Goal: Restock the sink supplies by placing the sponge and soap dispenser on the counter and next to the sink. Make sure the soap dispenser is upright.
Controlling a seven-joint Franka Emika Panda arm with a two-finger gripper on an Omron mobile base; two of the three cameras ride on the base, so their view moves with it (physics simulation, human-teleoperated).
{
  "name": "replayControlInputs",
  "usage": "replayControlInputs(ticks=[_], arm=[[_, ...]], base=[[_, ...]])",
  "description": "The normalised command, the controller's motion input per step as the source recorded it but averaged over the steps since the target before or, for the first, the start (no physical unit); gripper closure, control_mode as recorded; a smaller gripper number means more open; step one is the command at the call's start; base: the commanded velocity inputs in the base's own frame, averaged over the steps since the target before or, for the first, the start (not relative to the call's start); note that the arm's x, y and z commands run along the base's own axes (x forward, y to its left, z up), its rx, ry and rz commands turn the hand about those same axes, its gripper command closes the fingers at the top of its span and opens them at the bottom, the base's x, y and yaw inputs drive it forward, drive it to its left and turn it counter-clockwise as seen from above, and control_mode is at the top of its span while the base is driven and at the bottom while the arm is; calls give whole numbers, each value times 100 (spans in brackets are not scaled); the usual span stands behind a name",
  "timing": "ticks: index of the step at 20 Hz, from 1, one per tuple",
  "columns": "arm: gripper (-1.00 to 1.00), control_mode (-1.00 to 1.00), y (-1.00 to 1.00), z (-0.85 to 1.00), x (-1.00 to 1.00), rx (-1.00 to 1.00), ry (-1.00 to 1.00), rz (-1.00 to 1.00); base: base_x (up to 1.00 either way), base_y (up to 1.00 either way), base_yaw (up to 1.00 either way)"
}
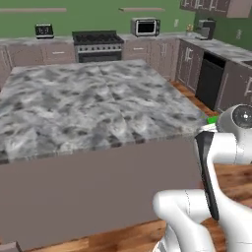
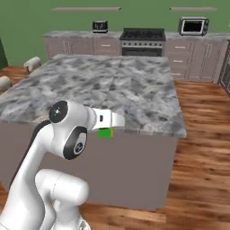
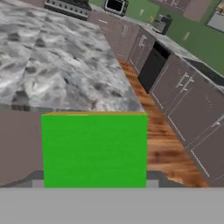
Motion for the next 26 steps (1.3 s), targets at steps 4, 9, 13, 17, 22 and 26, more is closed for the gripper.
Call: replayControlInputs(ticks=[4,9,13,17,22,26], arm=[[100,100,0,0,0,0,0,0],[100,100,0,0,0,0,0,0],[100,100,0,0,0,0,0,0],[100,100,0,0,0,0,0,0],[100,100,0,0,0,0,0,0],[100,100,0,0,0,0,0,0]], base=[[-6,-14,-80],[11,-9,-72],[53,-23,-52],[79,-8,-40],[99,0,-32],[100,-9,-27]])
